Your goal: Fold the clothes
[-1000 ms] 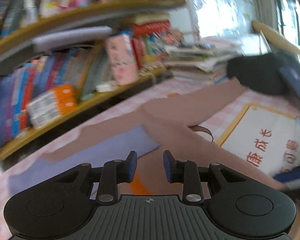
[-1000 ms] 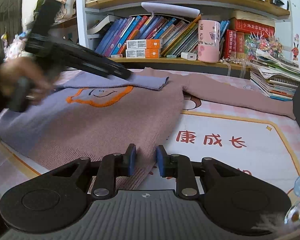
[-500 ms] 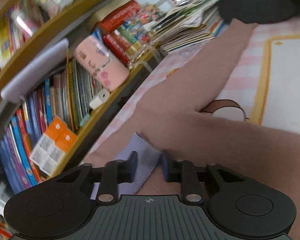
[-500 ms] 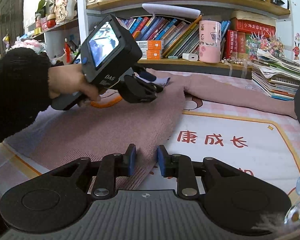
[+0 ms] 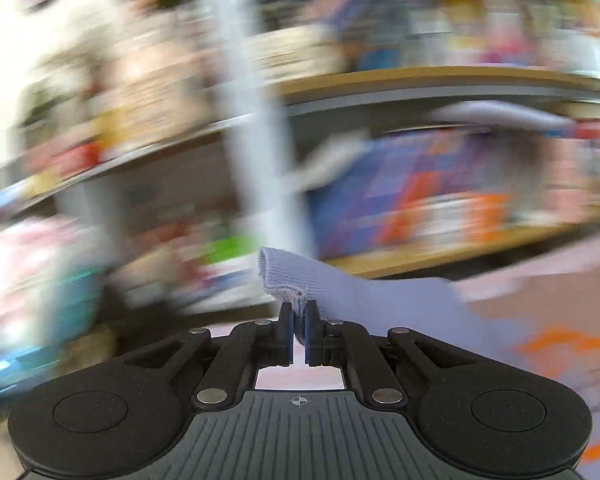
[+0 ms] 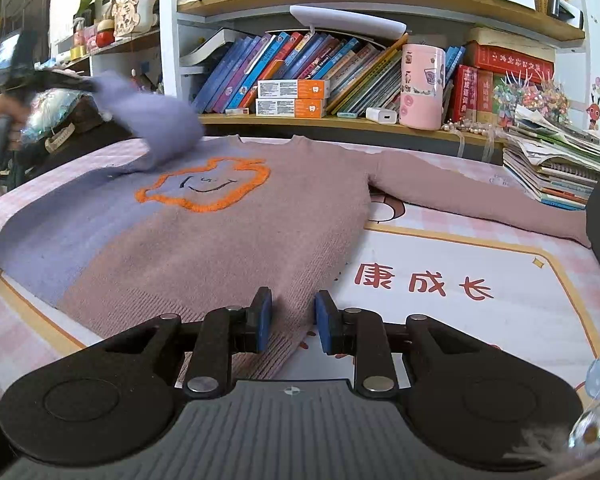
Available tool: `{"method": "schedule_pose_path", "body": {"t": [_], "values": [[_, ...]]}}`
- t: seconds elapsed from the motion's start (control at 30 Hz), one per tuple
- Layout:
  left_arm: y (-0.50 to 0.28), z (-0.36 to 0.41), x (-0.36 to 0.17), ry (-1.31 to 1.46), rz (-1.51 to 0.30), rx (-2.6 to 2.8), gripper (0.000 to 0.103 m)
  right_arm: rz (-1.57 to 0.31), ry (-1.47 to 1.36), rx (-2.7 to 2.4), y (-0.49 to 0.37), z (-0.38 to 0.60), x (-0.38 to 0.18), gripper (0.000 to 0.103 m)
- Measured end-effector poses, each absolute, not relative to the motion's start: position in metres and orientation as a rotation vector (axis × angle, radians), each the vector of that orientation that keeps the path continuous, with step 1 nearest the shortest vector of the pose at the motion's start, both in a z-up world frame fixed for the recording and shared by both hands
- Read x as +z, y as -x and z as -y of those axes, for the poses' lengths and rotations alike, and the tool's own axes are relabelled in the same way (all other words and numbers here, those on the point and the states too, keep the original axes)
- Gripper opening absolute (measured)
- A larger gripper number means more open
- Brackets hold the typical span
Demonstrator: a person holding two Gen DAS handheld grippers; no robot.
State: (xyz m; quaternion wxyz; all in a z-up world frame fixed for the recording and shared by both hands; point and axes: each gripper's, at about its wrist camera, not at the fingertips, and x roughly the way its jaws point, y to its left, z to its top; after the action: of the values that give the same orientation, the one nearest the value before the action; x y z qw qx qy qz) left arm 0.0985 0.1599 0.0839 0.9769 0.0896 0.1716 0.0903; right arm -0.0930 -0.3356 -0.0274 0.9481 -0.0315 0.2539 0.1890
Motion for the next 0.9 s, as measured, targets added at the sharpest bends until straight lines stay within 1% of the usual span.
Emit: {"method": "schedule_pose_path", "body": {"t": [0.1, 0.23, 0.3, 0.33, 0.4, 0.43, 0.47, 0.63, 0.7, 0.73, 0.77, 0.83, 0.9], "values": [[-0.084, -0.224, 0.086, -0.131, -0.353, 0.320, 0.004, -0.531, 0.054, 0.387, 0.090, 0.337, -0.026, 0.023], [-0.069, -0.259, 0.073, -0.116, -0.387, 0.369, 0.005, -0.552, 0.057, 0.385, 0.088, 0.335, -0.023, 0.023], [-0.064, -0.265, 0.063, -0.104, -0.395, 0.393, 0.005, -0.559, 0.057, 0.385, 0.087, 0.335, -0.023, 0.023], [-0.062, -0.268, 0.058, -0.091, -0.404, 0.404, 0.010, -0.563, 0.055, 0.384, 0.087, 0.335, -0.022, 0.023], [-0.060, -0.271, 0.048, -0.071, -0.437, 0.434, 0.015, -0.569, 0.051, 0.383, 0.086, 0.335, -0.022, 0.024], [-0.057, -0.272, 0.044, -0.060, -0.449, 0.444, 0.021, -0.572, 0.049, 0.382, 0.085, 0.336, -0.021, 0.024], [-0.050, -0.270, 0.041, -0.049, -0.453, 0.442, 0.024, -0.575, 0.047, 0.382, 0.085, 0.336, -0.021, 0.024], [0.003, -0.224, 0.030, 0.074, -0.472, 0.200, 0.024, -0.588, 0.037, 0.367, 0.083, 0.335, -0.020, 0.024], [0.021, -0.203, 0.023, 0.112, -0.495, 0.104, 0.032, -0.594, 0.026, 0.356, 0.083, 0.336, -0.019, 0.027], [0.030, -0.193, 0.019, 0.130, -0.507, 0.056, 0.044, -0.597, 0.015, 0.351, 0.084, 0.337, -0.019, 0.028], [0.039, -0.183, 0.016, 0.149, -0.518, 0.008, 0.053, -0.601, 0.004, 0.346, 0.084, 0.338, -0.018, 0.029], [0.057, -0.162, 0.008, 0.187, -0.539, -0.088, 0.059, -0.608, -0.019, 0.335, 0.085, 0.341, -0.017, 0.029], [0.073, -0.143, 0.002, 0.218, -0.560, -0.173, 0.059, -0.614, -0.041, 0.324, 0.085, 0.343, -0.017, 0.029]]}}
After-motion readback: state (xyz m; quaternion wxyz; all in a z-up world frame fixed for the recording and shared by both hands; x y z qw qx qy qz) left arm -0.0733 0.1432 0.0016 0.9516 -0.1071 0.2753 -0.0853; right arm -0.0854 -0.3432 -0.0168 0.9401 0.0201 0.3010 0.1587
